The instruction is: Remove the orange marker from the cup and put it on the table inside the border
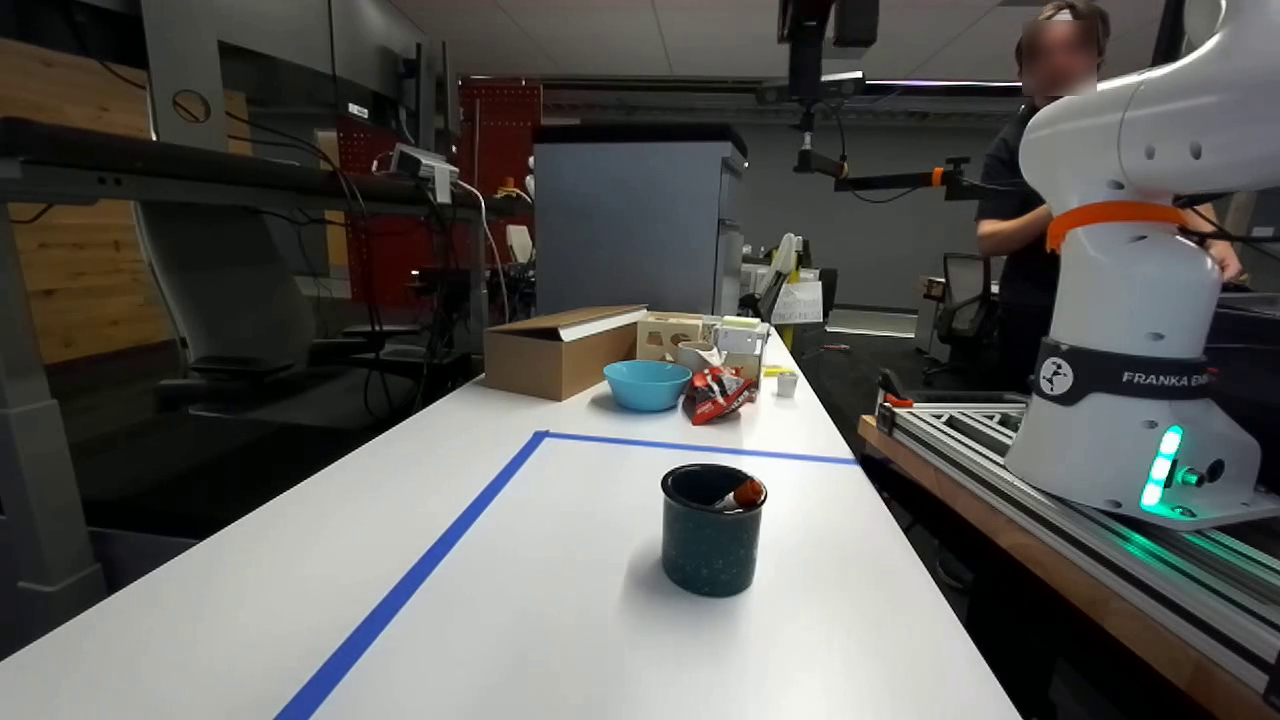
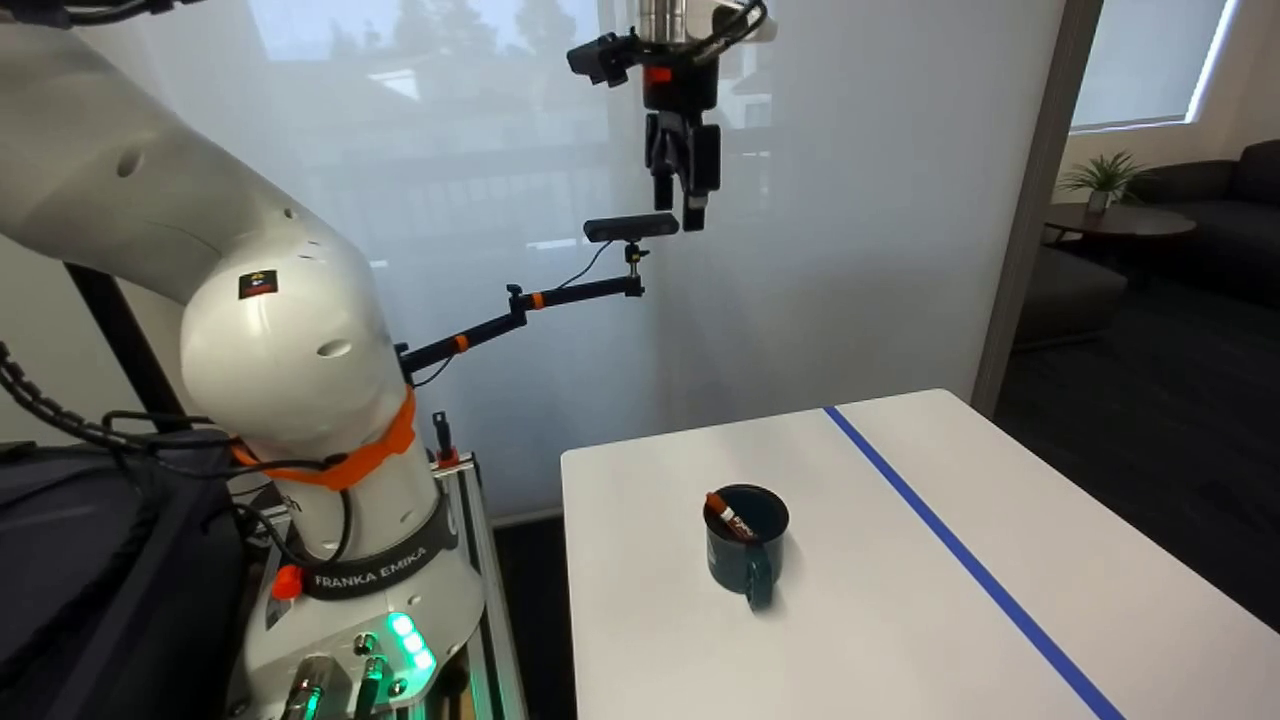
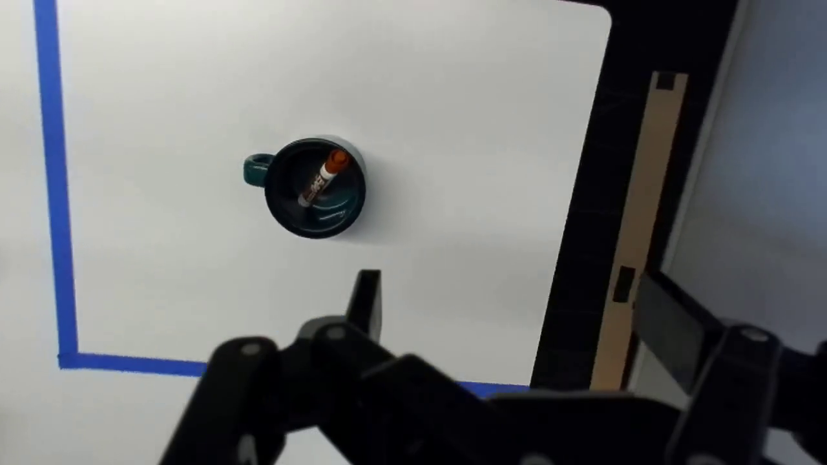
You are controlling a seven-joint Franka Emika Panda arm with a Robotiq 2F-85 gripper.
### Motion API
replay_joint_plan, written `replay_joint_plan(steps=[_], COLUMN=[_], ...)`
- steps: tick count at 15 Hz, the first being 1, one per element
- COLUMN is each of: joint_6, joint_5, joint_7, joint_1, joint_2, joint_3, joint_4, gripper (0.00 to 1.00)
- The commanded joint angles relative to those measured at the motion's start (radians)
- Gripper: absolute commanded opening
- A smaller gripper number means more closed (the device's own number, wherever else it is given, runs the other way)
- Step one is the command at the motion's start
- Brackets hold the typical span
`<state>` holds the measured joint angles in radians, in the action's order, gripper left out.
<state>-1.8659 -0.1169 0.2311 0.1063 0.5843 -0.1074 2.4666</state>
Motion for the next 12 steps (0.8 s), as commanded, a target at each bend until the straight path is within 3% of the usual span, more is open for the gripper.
replay_joint_plan(steps=[1, 6, 12], joint_6=[-0.029, -0.073, -0.088], joint_5=[-0.13, -0.275, -0.344], joint_7=[-0.052, -0.082, -0.138], joint_1=[-0.029, -0.08, -0.137], joint_2=[-0.058, -0.168, -0.335], joint_3=[0.089, 0.165, 0.219], joint_4=[0.031, 0.09, 0.084], gripper=[1.0, 1.0, 1.0])
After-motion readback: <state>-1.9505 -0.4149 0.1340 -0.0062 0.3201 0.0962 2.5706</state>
